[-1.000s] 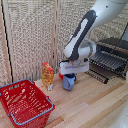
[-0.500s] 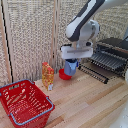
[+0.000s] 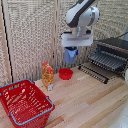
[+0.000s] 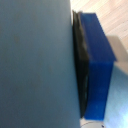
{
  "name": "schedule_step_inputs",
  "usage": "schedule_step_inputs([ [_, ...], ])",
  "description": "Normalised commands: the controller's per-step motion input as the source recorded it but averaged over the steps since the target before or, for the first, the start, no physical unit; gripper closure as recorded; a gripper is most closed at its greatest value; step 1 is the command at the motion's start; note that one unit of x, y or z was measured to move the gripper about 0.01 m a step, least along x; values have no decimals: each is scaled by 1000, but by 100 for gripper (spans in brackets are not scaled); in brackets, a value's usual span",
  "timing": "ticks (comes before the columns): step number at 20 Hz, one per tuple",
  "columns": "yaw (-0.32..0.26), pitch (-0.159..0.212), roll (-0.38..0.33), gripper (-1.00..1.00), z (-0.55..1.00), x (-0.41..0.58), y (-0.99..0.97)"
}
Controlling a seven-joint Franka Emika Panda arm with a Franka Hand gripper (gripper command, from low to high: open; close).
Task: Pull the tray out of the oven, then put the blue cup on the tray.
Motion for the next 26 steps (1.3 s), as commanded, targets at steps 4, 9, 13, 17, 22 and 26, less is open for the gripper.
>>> schedule_step_inputs([
  [4, -75, 49, 39, 100, 498, 186, -818],
  [9, -170, 4, 0, 100, 249, 111, -701],
  [13, -212, 0, 0, 100, 126, 9, -626],
  [17, -174, 35, 0, 100, 97, -1, -733],
  [22, -145, 84, 0, 100, 72, -18, -806],
  [26, -123, 60, 0, 100, 0, 0, -865],
])
